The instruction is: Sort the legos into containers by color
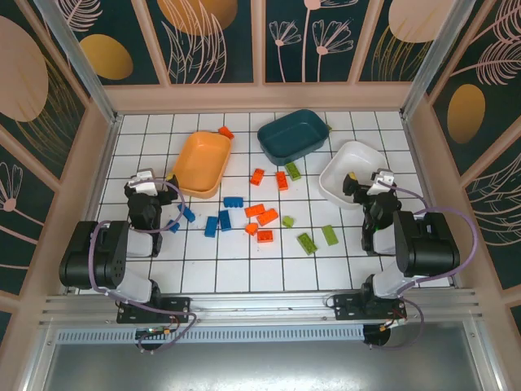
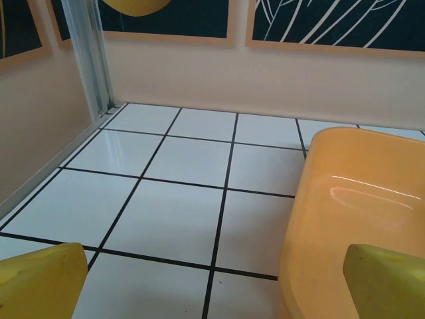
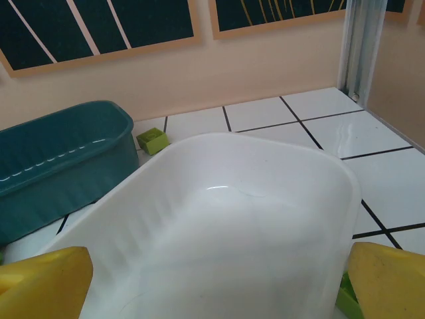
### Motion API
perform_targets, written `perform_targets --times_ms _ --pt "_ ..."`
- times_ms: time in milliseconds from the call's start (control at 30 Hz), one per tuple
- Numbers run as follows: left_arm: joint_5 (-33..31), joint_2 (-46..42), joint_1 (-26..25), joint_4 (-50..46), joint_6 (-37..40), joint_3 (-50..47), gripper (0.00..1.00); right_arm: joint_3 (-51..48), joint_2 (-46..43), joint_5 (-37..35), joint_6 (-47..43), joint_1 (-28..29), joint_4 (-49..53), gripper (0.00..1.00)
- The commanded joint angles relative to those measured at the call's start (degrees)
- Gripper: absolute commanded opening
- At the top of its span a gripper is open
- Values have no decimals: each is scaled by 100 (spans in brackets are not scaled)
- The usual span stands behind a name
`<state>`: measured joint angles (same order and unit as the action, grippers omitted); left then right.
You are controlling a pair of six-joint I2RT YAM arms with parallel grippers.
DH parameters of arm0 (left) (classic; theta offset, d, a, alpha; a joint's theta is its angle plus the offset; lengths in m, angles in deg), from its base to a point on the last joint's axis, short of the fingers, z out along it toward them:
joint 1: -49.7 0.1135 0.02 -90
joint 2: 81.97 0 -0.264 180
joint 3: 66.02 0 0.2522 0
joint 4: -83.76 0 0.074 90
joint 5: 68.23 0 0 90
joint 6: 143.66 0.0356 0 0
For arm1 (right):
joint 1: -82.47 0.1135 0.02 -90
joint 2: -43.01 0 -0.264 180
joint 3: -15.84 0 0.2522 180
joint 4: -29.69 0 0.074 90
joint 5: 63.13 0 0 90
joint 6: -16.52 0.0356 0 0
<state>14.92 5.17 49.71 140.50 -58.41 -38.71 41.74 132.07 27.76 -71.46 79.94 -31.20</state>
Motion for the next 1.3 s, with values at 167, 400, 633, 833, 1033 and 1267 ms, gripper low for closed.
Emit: perform_targets --times_ms 167,400,633,833,1033,1267 --pt "123 -16 12 198 27 24 99 -52 28 -150 35 6 -268 99" --pt "123 -20 13 192 27 21 98 -49 28 -150 35 6 -267 99" --pt "675 -37 237 428 -57 -117 98 -48 28 -150 29 9 -255 99" --pt "755 -18 218 342 -3 -61 99 -50 33 -150 27 7 -260 99" --pt "749 -14 219 315 10 -40 98 -29 30 -150 20 6 -222 99" --pt "706 -8 221 275 4 -19 99 -149 -476 -836 94 127 -16 99"
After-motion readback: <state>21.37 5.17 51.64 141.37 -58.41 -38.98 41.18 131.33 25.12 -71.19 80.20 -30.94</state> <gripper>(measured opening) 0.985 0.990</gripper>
